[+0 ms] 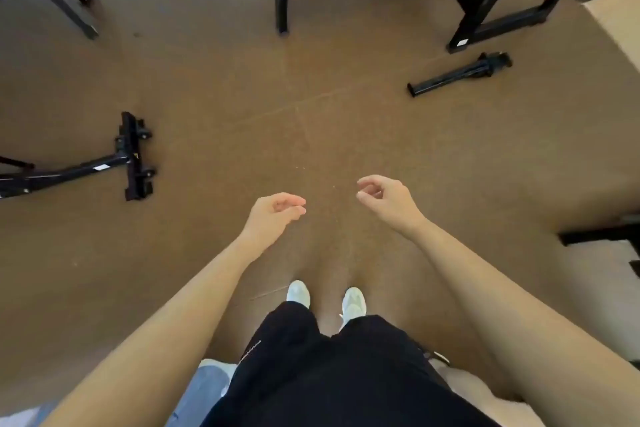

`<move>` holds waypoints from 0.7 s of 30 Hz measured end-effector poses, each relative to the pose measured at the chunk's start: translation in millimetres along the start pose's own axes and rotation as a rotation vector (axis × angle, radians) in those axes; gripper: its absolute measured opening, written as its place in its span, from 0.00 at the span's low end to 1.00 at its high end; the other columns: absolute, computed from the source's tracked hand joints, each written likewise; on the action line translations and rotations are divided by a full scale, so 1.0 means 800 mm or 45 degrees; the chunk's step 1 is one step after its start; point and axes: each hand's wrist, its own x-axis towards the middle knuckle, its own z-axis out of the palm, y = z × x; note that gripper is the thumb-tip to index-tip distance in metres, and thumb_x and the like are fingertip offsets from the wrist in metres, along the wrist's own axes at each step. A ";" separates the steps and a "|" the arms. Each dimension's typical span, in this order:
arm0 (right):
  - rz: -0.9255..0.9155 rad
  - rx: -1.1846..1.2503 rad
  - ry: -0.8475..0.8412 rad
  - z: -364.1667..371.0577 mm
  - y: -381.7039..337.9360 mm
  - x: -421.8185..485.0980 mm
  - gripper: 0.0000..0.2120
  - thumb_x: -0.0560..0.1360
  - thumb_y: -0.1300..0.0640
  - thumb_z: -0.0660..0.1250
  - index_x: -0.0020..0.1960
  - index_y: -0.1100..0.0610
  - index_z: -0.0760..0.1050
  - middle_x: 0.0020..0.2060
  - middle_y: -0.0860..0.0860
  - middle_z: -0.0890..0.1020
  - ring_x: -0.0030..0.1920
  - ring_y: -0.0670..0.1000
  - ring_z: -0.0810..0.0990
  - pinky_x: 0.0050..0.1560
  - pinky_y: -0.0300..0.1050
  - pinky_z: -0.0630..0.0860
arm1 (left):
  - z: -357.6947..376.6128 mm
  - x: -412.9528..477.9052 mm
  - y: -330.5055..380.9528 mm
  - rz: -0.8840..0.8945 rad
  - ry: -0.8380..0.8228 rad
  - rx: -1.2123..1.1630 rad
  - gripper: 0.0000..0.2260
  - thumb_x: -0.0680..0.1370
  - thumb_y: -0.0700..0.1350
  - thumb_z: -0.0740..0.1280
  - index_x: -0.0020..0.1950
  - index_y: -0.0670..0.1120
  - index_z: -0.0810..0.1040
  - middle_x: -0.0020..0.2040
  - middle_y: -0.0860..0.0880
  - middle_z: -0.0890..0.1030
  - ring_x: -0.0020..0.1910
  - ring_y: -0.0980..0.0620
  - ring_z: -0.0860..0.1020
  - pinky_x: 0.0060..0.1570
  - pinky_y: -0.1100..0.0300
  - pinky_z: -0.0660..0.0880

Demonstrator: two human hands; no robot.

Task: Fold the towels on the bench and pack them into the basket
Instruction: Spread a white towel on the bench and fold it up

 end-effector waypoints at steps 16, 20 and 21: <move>0.184 -0.076 0.122 -0.078 -0.063 0.222 0.11 0.78 0.55 0.70 0.60 0.56 0.81 0.51 0.51 0.84 0.52 0.50 0.82 0.56 0.46 0.78 | -0.051 0.265 0.111 -0.046 -0.157 -0.108 0.06 0.79 0.41 0.70 0.52 0.48 0.86 0.50 0.47 0.86 0.48 0.54 0.82 0.57 0.56 0.78; 0.197 -0.053 0.204 -0.111 -0.074 0.288 0.10 0.78 0.55 0.70 0.58 0.55 0.82 0.50 0.50 0.84 0.50 0.48 0.81 0.54 0.44 0.76 | -0.058 0.355 0.176 -0.050 -0.133 -0.100 0.06 0.79 0.38 0.69 0.50 0.46 0.85 0.45 0.48 0.86 0.44 0.54 0.81 0.51 0.58 0.76; 0.198 -0.038 0.221 -0.119 -0.074 0.307 0.09 0.78 0.56 0.70 0.57 0.55 0.82 0.49 0.49 0.84 0.50 0.48 0.80 0.53 0.42 0.75 | -0.058 0.379 0.191 -0.055 -0.128 -0.088 0.06 0.79 0.38 0.69 0.49 0.47 0.85 0.45 0.48 0.85 0.43 0.54 0.81 0.50 0.58 0.75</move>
